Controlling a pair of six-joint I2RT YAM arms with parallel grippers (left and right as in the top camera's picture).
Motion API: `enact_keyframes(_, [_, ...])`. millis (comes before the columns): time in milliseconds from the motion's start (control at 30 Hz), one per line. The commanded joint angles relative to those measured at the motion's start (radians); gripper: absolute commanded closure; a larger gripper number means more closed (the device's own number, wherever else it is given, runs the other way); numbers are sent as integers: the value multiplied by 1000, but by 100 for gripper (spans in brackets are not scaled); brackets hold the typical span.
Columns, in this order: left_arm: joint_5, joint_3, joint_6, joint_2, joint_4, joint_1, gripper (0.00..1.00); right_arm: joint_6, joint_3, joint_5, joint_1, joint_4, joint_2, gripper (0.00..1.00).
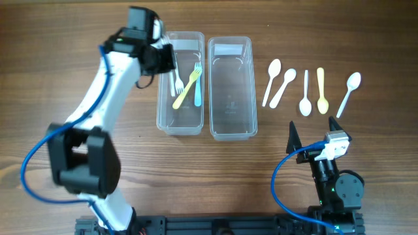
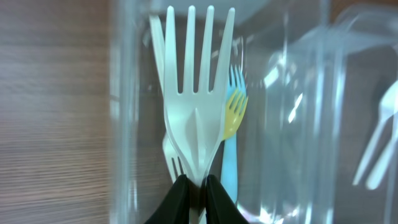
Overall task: Pack container
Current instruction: 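Carry the white fork into the left container and release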
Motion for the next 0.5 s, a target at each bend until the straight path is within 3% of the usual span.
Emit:
enact_keyframes(0, [5, 1, 28, 53, -3, -45, 87, 1, -1, 11, -4, 5, -2, 0])
enact_keyframes(33, [5, 1, 28, 54, -3, -53, 82, 1, -1, 11, -4, 5, -2, 0])
enact_keyframes(67, [5, 1, 28, 55, -2, -60, 63, 0, -1, 11, -4, 5, -2, 0])
enact_keyframes(100, [5, 1, 28, 54, 2, -65, 52, 1, -1, 11, -4, 5, -2, 0])
enact_keyframes(133, [5, 1, 27, 51, 5, -69, 49, 1, -1, 11, -4, 5, -2, 0])
enact_keyframes(333, [-16, 2, 61, 5, 2, -50, 48, 1, -1, 11, -4, 5, -2, 0])
enact_keyframes(467, [-167, 13, 122, -95, -59, 15, 46, 1, -1, 11, -4, 5, -2, 0])
